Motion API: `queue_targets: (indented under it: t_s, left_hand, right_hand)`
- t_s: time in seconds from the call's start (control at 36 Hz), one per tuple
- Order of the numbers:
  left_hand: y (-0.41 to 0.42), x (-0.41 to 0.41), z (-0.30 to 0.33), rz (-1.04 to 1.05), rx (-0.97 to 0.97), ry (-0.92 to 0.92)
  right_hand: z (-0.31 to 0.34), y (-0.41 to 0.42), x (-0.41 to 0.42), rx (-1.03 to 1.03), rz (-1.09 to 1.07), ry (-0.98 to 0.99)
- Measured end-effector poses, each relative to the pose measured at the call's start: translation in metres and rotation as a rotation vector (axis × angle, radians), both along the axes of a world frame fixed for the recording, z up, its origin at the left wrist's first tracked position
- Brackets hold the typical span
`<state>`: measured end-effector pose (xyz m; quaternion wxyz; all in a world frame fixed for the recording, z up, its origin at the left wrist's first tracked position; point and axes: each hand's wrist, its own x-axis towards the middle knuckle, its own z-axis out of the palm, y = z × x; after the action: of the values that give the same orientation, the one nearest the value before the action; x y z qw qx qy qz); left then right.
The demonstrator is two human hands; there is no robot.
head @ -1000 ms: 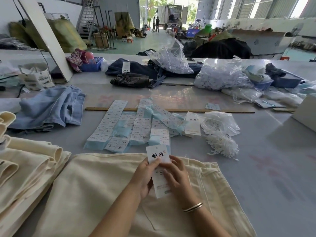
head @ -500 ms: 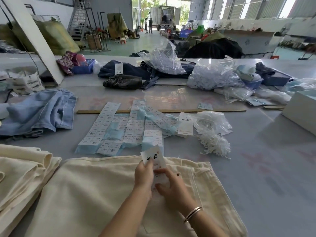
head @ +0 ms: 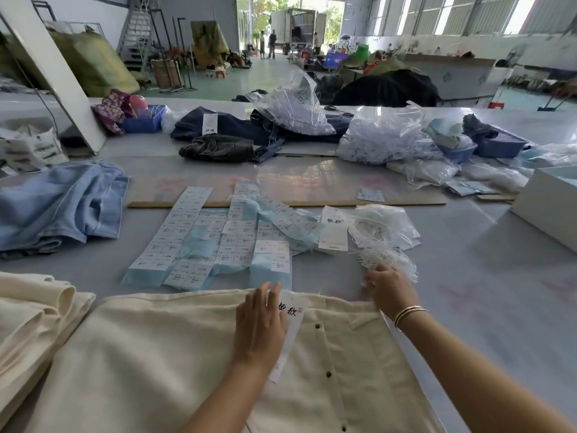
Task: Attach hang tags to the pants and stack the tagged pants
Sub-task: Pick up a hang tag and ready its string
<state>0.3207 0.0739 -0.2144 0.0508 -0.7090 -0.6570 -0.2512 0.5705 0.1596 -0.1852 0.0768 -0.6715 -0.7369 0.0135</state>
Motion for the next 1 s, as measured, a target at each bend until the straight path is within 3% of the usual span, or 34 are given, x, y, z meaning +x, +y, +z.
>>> queue_targets:
  t_s: [0.08, 0.22, 0.28, 0.33, 0.42, 0.53, 0.61, 0.69, 0.75, 0.81, 0.89, 1.0]
  left_hand:
    - [0.004, -0.002, -0.006, 0.028, -0.033, -0.118]
    - [0.019, -0.010, -0.007, 0.136, -0.294, -0.367]
    - [0.026, -0.017, -0.004, 0.117, -0.402, -0.518]
    - [0.031, -0.022, -0.002, 0.085, -0.473, -0.621]
    - [0.030, -0.025, 0.000, 0.055, -0.490, -0.645]
    - [0.025, -0.021, 0.005, 0.067, -0.473, -0.658]
    - [0.022, -0.018, 0.013, 0.095, -0.439, -0.751]
    - [0.022, -0.007, 0.024, 0.098, -0.188, -0.609]
    - [0.031, 0.006, 0.034, -0.041, -0.097, -0.616]
    - [0.042, 0.024, 0.048, -0.224, -0.190, -0.645]
    - [0.065, 0.049, 0.059, -0.319, -0.331, -0.425]
    - [0.086, 0.064, 0.065, -0.258, -0.343, -0.130]
  right_hand:
    - [-0.009, 0.008, 0.002, 0.036, 0.003, -0.153]
    - [-0.013, 0.019, 0.000, 0.076, 0.016, -0.235]
    - [-0.012, 0.026, -0.001, 0.113, -0.044, -0.018]
    - [-0.006, 0.033, -0.004, 0.142, -0.145, 0.338]
    - [0.012, 0.044, -0.009, 0.160, -0.243, 0.783]
    - [0.043, 0.062, -0.014, 0.246, -0.235, 1.076]
    - [0.059, 0.070, -0.015, 0.239, -0.151, 1.053]
    - [0.066, 0.068, -0.019, 0.144, -0.042, 0.931]
    - [0.064, 0.060, -0.023, 0.082, 0.046, 0.798]
    - [0.057, 0.050, -0.026, 0.035, 0.121, 0.679]
    - [0.047, 0.037, -0.032, -0.039, 0.160, 0.577]
    - [0.041, 0.031, -0.037, -0.103, 0.165, 0.565]
